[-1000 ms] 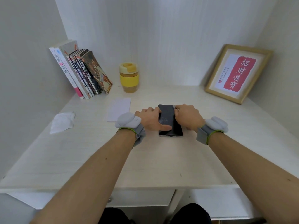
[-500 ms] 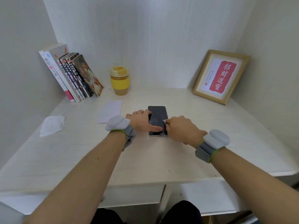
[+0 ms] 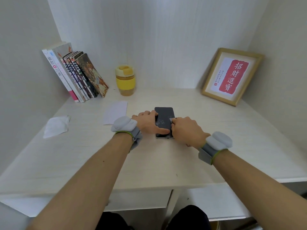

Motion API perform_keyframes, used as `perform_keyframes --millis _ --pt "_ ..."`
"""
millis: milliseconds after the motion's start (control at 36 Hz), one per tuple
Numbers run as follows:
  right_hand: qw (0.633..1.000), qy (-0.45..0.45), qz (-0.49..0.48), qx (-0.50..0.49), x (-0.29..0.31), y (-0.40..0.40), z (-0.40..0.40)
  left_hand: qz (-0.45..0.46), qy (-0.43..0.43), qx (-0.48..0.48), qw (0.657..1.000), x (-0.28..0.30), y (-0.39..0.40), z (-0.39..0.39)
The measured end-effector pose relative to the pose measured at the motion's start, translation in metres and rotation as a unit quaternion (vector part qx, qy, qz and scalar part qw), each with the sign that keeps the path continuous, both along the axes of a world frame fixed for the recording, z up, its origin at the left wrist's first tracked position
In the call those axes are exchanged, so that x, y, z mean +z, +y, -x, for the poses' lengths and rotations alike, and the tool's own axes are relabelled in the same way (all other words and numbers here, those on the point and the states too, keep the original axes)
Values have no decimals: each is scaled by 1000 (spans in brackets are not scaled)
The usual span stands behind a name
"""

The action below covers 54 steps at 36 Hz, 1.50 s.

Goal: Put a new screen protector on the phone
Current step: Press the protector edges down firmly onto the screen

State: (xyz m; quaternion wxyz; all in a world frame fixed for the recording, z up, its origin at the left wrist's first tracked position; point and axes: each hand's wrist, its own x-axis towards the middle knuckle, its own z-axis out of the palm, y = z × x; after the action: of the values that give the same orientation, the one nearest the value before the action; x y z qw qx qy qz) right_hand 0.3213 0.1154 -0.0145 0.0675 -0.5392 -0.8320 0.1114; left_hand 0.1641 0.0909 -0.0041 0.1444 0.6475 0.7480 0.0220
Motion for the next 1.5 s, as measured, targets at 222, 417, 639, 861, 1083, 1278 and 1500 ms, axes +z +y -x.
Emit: perform_keyframes --millis 222,417,639,861,1083,1278,1500 --pt "1000 1 -23 -5 -10 19 6 -1 0 -3 1000 -1 -1 1" --pt "999 -9 -32 30 -7 -21 -12 6 -1 -1 1000 -1 0 3" --pt "999 6 -22 24 -7 6 4 -2 4 -3 1000 -1 -1 1" --pt "999 -4 -32 36 -12 -13 -6 3 2 1 1000 -1 0 1" --pt "999 6 -3 33 -7 9 9 2 9 -1 1000 -1 0 0" --pt "999 3 -14 37 -9 -9 -4 6 9 -6 1000 0 -1 1" --pt "1000 -12 -1 14 1 6 10 3 14 -8 1000 -1 0 1"
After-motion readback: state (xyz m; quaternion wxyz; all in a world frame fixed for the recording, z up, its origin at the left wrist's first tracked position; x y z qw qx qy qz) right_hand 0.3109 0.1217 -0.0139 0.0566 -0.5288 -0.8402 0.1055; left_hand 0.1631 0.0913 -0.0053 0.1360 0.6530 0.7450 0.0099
